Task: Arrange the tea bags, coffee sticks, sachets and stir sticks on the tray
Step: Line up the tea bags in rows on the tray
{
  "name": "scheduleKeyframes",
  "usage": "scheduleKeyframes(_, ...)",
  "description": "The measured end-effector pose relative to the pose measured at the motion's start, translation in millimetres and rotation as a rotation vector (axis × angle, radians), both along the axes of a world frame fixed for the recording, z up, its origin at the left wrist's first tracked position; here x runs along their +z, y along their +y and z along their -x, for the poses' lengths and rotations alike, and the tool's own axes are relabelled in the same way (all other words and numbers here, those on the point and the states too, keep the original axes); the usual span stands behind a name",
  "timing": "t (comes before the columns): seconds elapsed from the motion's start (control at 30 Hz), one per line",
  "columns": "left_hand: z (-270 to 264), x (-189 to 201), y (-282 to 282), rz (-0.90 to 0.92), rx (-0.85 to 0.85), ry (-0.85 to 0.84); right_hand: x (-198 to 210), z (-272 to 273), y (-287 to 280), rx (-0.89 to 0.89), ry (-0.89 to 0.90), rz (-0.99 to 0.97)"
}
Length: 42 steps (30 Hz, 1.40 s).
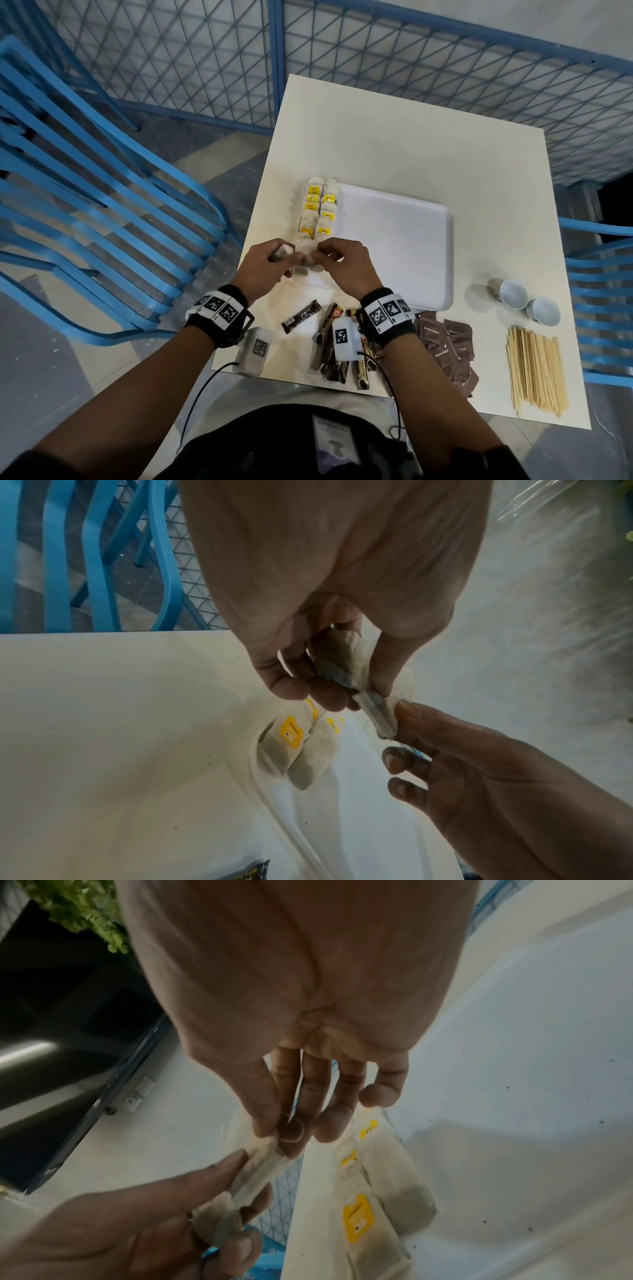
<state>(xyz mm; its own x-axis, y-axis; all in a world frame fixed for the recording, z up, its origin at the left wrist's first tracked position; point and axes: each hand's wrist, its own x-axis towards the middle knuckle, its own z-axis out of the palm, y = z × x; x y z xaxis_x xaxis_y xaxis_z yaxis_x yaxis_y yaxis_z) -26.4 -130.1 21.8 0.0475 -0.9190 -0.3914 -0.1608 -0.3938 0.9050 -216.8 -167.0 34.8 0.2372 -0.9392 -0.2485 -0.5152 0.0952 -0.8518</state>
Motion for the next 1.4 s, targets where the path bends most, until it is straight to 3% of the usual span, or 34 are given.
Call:
scheduleKeyframes(0.2, 0, -1, -5, 0.016, -0.006, -0.038, 2, 5, -4, 0.015, -0.001, -0.014)
scheduleKeyframes(0.37, -1, 2, -5, -0.049, -0.044, 0.108, 7, 7, -8, 0.013, -0.026, 0.012)
scheduleKeyframes(0.5, -1, 10, -6, -0.117, -0.063, 0.219, 10, 7, -9, 0.131, -0.023, 0.045)
scheduleKeyframes(0.8, 2, 14, -6, -0.174, -0.088, 0.264, 27, -2, -11, 0.211, -0.089, 0.048)
scheduleKeyframes(1.03, -2, 5, -5, -0.085, 0.051, 0.075, 28, -1, -13, 0.11, -0.063, 0.05)
scheduleKeyframes(1.13, -2, 10, -5, -0.002, 0.114, 0.07, 29, 1, -13, 0.083, -0.084, 0.059)
scheduleKeyframes(1.3, 1, 17, -10, 0.085, 0.055, 0.046, 25, 1, -14, 0.089, -0.075, 0.067)
scheduleKeyframes(1.4, 3, 17, -7, 0.151, -0.021, -0.051, 25, 0, -15, 0.087, -0.084, 0.067)
